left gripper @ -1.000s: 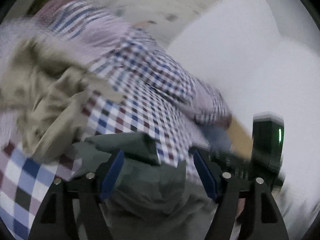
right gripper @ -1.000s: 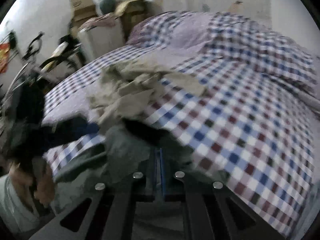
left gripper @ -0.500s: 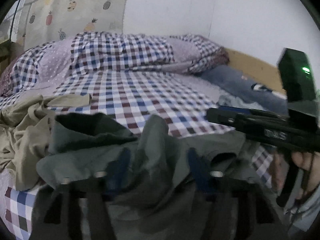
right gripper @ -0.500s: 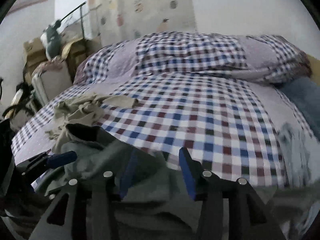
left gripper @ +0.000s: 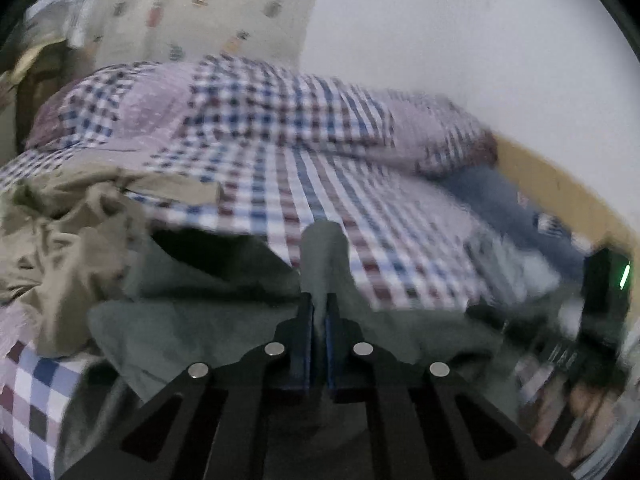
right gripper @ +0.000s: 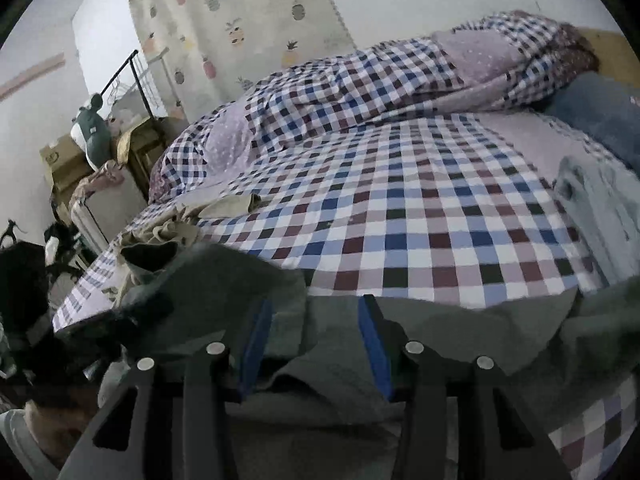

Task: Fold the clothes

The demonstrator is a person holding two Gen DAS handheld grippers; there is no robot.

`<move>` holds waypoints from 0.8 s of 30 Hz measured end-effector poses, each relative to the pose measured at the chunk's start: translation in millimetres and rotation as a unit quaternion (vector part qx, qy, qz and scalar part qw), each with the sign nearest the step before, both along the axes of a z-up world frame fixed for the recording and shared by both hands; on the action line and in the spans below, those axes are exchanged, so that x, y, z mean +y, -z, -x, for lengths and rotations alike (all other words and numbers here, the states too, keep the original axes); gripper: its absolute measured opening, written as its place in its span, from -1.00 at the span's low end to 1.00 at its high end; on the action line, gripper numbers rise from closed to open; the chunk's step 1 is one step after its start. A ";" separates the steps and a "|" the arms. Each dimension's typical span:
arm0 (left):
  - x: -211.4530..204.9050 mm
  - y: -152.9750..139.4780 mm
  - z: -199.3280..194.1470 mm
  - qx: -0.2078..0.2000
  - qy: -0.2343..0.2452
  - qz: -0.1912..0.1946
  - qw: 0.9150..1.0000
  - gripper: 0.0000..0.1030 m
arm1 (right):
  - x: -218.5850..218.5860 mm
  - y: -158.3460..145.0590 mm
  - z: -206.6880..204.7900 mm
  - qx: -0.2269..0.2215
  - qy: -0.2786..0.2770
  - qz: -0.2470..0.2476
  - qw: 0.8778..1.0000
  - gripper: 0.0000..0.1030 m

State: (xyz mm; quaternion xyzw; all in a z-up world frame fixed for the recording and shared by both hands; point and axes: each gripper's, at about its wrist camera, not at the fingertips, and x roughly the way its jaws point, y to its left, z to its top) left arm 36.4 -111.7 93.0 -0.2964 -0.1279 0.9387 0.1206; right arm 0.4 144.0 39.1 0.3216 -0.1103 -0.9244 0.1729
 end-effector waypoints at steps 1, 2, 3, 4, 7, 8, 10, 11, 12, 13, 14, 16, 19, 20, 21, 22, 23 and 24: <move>-10.1 -7.8 -0.5 0.006 -0.012 -0.014 1.000 -0.93 | -0.5 0.4 -0.3 0.004 -0.001 -0.003 1.000 -0.06; -20.2 -15.6 -1.0 0.012 -0.024 -0.027 0.999 -0.94 | -1.5 0.5 -0.6 0.008 -0.003 -0.009 1.000 -0.06; -30.3 -23.3 -1.5 0.018 -0.036 -0.041 0.998 -0.94 | -2.9 -0.2 -1.3 0.013 -0.006 -0.016 1.000 -0.06; -40.4 -31.1 -2.0 0.024 -0.048 -0.055 0.997 -0.94 | -3.4 -1.1 -2.3 0.018 -0.010 -0.021 1.000 -0.06; -72.5 -63.1 3.6 0.042 -0.081 -0.086 0.992 -0.94 | -4.6 -4.2 -3.9 0.025 -0.020 -0.014 0.999 -0.06; -85.0 -78.3 5.5 0.052 -0.092 -0.095 0.990 -0.94 | -4.7 -4.9 -4.4 0.027 -0.021 -0.011 0.999 -0.06; -107.4 -104.7 5.6 0.071 -0.110 -0.109 0.985 -0.94 | -5.8 -5.6 -4.9 0.028 -0.025 -0.009 0.999 -0.06; -119.6 -116.3 4.7 0.081 -0.121 -0.115 0.983 -0.94 | -6.1 -5.7 -4.7 0.028 -0.026 -0.008 0.999 -0.06; -132.6 -127.3 3.2 0.090 -0.135 -0.119 0.979 -0.94 | -6.1 -5.6 -4.3 0.028 -0.026 -0.007 0.999 -0.06; -143.9 -136.4 2.3 0.097 -0.146 -0.124 0.977 -0.94 | -5.6 -5.3 -3.9 0.028 -0.026 -0.005 0.999 -0.06; -155.4 -144.2 1.4 0.103 -0.156 -0.130 0.974 -0.94 | -4.5 -5.0 -3.4 0.026 -0.026 -0.002 0.999 -0.06; -186.3 -157.9 -0.9 0.113 -0.188 -0.146 0.965 -0.94 | -2.0 -5.6 -2.4 0.026 -0.027 0.004 0.999 -0.06; -223.2 -163.0 -5.8 0.117 -0.230 -0.155 0.954 -0.95 | 1.6 -7.6 -2.3 0.027 -0.026 0.011 0.999 -0.06; -235.1 -160.7 -8.4 0.115 -0.245 -0.155 0.950 -0.95 | 3.3 -8.0 -2.1 0.026 -0.026 0.015 0.999 -0.06; -248.1 -156.0 -11.8 0.112 -0.262 -0.154 0.946 -0.95 | 5.0 -8.5 -1.4 0.026 -0.026 0.018 0.999 -0.06; -261.1 -151.3 -15.2 0.108 -0.280 -0.154 0.942 -0.95 | 6.5 -9.0 -1.0 0.026 -0.025 0.019 0.999 -0.06; -274.1 -146.5 -18.6 0.104 -0.297 -0.153 0.937 -0.95 | 8.0 -9.6 -0.4 0.026 -0.024 0.021 0.999 -0.06; -287.1 -141.8 -22.0 0.100 -0.314 -0.152 0.932 -0.95 | 9.5 -10.2 0.1 0.025 -0.023 0.023 0.999 -0.06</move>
